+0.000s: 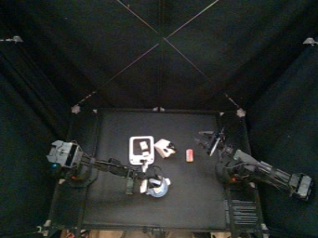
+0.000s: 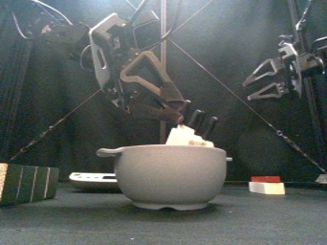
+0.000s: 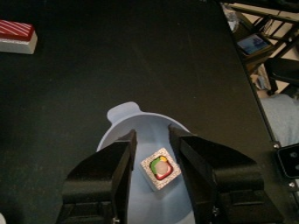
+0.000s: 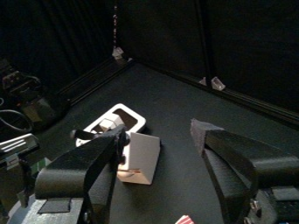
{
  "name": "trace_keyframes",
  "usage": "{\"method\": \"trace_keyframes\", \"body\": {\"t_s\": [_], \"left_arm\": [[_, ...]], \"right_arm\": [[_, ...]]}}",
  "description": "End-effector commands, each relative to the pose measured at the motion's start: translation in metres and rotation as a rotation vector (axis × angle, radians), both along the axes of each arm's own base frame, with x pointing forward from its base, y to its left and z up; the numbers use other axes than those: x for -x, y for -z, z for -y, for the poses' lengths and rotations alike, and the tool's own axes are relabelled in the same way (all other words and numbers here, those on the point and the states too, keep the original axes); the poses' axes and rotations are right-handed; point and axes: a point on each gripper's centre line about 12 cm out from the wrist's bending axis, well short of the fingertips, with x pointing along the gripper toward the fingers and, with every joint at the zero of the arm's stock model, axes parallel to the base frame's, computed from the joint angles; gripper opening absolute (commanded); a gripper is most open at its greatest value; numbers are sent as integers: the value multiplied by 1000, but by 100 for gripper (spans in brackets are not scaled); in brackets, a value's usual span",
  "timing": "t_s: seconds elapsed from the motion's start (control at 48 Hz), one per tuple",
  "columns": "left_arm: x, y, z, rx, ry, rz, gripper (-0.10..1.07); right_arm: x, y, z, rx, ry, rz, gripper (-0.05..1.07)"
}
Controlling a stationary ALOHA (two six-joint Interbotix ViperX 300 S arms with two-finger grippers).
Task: Grab white sushi piece off stove
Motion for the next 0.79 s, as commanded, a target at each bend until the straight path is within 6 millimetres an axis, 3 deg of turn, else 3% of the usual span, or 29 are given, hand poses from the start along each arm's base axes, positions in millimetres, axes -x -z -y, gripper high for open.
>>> {"method": "trace_keyframes", "body": {"t_s": [0.0, 0.312, 0.542, 0.771], "left_arm": [[-2, -12, 0, 4, 1, 38, 75], [16, -33, -14, 7, -24, 81, 75], [38, -40, -67, -24, -140, 96, 75], [75, -57, -133, -63, -324, 144, 75]], "right_arm": [[-1, -4, 1, 6, 0, 10, 93], [-1, -4, 1, 5, 0, 11, 93], [-1, -2, 2, -6, 4, 9, 93], [-1, 0, 2, -7, 4, 4, 93]]}}
